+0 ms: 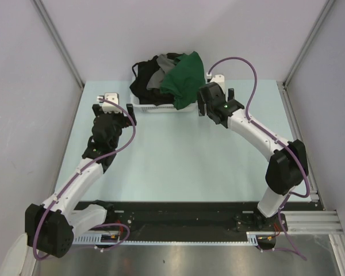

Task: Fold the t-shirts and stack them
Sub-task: Grab crumpled tshirt from bin with the right arm

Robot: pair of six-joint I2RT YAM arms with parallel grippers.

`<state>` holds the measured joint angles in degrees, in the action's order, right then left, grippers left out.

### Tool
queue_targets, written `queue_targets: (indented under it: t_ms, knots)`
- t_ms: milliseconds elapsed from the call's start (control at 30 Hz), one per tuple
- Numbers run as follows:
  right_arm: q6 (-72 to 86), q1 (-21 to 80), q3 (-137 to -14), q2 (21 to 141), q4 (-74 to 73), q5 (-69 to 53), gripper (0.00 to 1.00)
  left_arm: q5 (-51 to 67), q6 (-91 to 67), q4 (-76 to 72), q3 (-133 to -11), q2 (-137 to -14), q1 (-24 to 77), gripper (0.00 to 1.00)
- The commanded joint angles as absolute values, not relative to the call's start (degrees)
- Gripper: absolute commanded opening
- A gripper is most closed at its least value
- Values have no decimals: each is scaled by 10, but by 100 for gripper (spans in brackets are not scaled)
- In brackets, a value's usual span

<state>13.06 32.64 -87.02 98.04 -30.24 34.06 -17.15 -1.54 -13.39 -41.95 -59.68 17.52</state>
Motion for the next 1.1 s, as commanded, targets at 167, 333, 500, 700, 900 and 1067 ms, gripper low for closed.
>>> queue_targets:
  t_ms: [167, 333, 500, 700, 900, 1067]
  knots:
    - [110, 339, -889, 969, -294, 371, 100, -163, -23, -144, -421, -584, 178, 99]
    - [78, 346, -884, 968, -287, 375, 100, -163, -25, -145, -418, -583, 178, 100]
    - [46, 349, -880, 965, -252, 342, 100, -165, -24, -149, -413, -578, 178, 99]
    - [62, 314, -930, 983, -213, 213, 100, -166, -21, -151, -402, -571, 178, 100]
    - [53, 307, -1123, 1111, -255, 195, 100, -168, -18, -147, -403, -571, 178, 99]
    - [83, 308, -1250, 1196, -259, 148, 100, -169, -24, -147, -410, -582, 178, 99]
